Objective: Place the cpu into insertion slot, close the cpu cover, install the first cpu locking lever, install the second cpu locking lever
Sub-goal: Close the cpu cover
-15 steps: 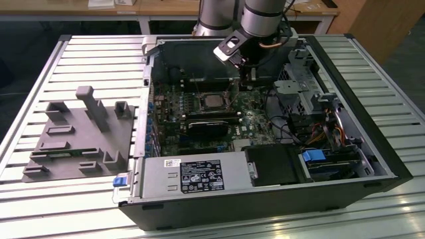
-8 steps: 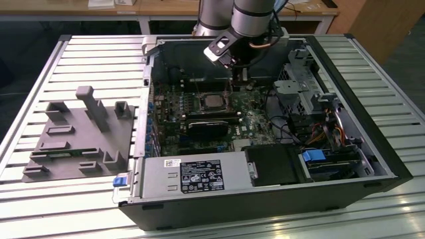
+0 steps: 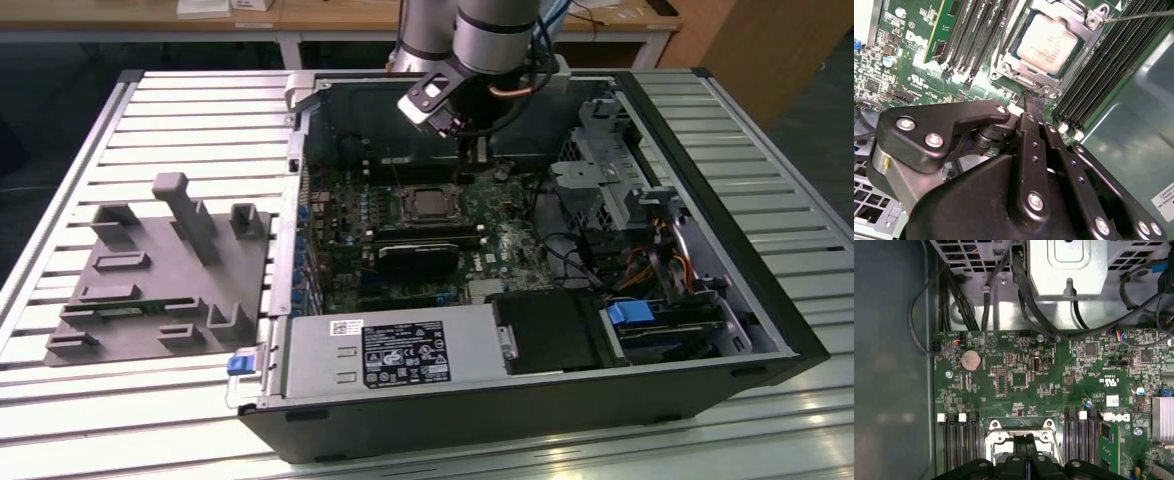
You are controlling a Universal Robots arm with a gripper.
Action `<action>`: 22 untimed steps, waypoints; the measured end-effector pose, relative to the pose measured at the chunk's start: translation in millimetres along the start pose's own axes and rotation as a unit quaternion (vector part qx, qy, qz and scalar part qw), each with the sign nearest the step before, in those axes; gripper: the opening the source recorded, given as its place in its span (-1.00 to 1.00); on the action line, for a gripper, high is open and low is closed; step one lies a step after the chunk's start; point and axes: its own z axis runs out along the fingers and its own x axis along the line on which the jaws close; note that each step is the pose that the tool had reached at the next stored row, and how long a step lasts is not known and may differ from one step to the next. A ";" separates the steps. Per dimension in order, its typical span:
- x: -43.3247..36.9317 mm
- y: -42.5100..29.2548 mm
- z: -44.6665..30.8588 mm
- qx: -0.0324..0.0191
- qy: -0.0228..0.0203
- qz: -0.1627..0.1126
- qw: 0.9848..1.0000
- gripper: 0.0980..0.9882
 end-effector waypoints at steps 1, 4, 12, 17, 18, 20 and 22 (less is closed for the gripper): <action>0.0 -0.3 0.0 0.000 0.000 0.000 1.000 -0.99; -0.1 -2.7 0.1 -0.001 0.000 0.000 1.000 -0.99; -0.8 -17.8 3.4 -0.007 0.000 0.000 1.000 -0.99; -1.3 -26.1 7.9 -0.007 0.000 0.000 1.000 -0.99; -1.4 -27.7 8.9 -0.007 0.000 0.000 1.000 -0.99; -1.7 -31.5 10.9 -0.007 0.000 0.000 1.000 -0.99; -1.9 -35.3 12.9 -0.008 0.000 0.000 1.000 -0.99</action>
